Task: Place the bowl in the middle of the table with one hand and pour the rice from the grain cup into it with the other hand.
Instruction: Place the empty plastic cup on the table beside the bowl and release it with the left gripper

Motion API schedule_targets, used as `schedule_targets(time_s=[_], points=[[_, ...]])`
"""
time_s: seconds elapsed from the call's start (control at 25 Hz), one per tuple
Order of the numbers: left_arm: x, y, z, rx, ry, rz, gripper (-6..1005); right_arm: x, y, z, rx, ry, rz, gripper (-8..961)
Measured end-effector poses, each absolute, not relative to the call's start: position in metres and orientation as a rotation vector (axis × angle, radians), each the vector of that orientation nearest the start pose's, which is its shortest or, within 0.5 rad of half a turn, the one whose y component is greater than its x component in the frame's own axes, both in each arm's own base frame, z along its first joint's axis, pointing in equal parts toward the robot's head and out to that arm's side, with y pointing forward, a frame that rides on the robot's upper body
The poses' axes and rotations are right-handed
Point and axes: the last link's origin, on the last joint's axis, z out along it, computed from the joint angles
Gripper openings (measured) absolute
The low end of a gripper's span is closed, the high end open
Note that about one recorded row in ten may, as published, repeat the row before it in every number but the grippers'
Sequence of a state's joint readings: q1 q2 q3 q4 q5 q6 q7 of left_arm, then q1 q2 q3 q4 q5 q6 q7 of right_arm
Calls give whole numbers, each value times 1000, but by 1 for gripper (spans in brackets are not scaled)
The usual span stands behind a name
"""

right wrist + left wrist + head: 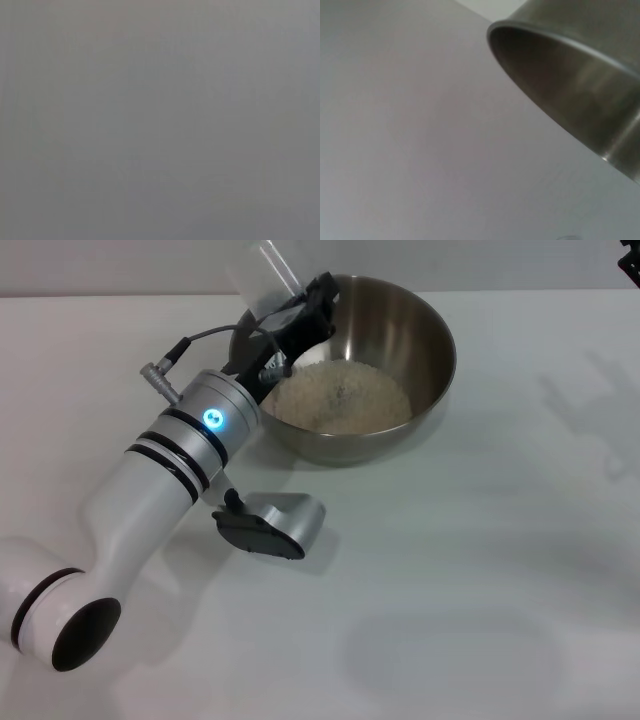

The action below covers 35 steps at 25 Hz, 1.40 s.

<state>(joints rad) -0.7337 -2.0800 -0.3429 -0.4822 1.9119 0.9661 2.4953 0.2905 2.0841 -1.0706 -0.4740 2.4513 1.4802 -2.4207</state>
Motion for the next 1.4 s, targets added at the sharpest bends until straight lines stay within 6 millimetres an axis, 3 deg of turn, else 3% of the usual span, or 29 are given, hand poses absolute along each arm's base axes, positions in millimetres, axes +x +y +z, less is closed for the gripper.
schedule_targets(time_s=[0.24,0.64,0.96,1.04,1.08,1.16,1.32,1.4], points=[[-163,370,-109,-1067,1701,662,26,282,313,56,-1739,293,1207,840],[-132,360,-106,-1524,1044,59,24,283,313,57,-1738,292,1205,840],[-120,358,-86,-1657,541,-384,36,283,313,57,-1737,290,1200,840],[-125,359,-76,-1689,330,-572,39,284,313,56,-1737,292,1199,840],[-125,359,-76,-1689,330,-572,41,284,313,56,-1737,292,1199,840],[-135,363,-63,-1691,162,-715,44,284,312,56,-1737,294,1197,840],[-155,367,-47,-1664,35,-787,51,285,311,56,-1736,295,1193,840],[-174,368,-37,-1626,-17,-777,54,286,311,56,-1735,296,1192,840]])
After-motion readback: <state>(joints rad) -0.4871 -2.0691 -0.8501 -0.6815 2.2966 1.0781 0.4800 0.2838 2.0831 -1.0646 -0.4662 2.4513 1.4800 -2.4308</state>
